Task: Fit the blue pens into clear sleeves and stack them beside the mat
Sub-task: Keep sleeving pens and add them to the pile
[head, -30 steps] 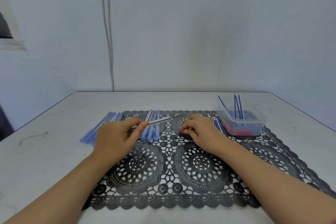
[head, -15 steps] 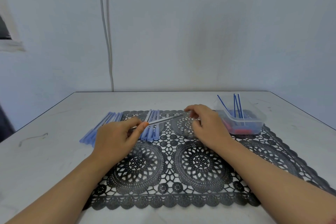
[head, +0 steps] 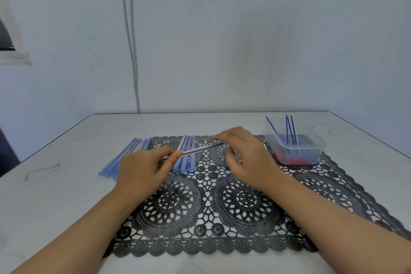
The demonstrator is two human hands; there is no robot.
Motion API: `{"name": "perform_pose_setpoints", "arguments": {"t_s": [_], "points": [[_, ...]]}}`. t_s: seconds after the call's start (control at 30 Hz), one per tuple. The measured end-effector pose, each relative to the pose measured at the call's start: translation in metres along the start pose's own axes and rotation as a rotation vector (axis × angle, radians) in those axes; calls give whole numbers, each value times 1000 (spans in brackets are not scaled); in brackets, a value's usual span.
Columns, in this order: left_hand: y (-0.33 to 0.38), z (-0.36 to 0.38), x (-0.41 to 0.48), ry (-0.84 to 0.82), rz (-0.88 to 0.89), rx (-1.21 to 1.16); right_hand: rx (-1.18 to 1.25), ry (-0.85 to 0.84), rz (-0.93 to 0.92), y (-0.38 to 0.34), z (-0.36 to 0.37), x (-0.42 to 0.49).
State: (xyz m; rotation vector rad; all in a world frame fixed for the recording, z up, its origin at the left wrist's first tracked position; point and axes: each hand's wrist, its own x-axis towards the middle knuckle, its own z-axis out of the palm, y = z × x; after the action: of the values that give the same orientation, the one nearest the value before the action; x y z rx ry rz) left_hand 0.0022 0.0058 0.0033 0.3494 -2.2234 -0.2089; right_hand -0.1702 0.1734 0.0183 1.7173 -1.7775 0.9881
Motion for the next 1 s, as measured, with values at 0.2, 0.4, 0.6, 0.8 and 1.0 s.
{"name": "perform_pose_setpoints", "arguments": {"t_s": [0.2, 0.4, 0.6, 0.8, 1.0], "points": [[1, 0, 0, 12, 1, -1, -44, -83, -88, -4, 3, 0], [1, 0, 0, 4, 0, -11, -184, -113, -75, -2, 3, 2], [-2, 3, 1, -17, 8, 6, -364, -80, -157, 3, -1, 5], [-3, 5, 1, -20, 13, 16, -524, -191, -73, 2, -1, 5], [-2, 3, 1, -21, 0, 14, -626, -209, 46, 9, -9, 12]]}}
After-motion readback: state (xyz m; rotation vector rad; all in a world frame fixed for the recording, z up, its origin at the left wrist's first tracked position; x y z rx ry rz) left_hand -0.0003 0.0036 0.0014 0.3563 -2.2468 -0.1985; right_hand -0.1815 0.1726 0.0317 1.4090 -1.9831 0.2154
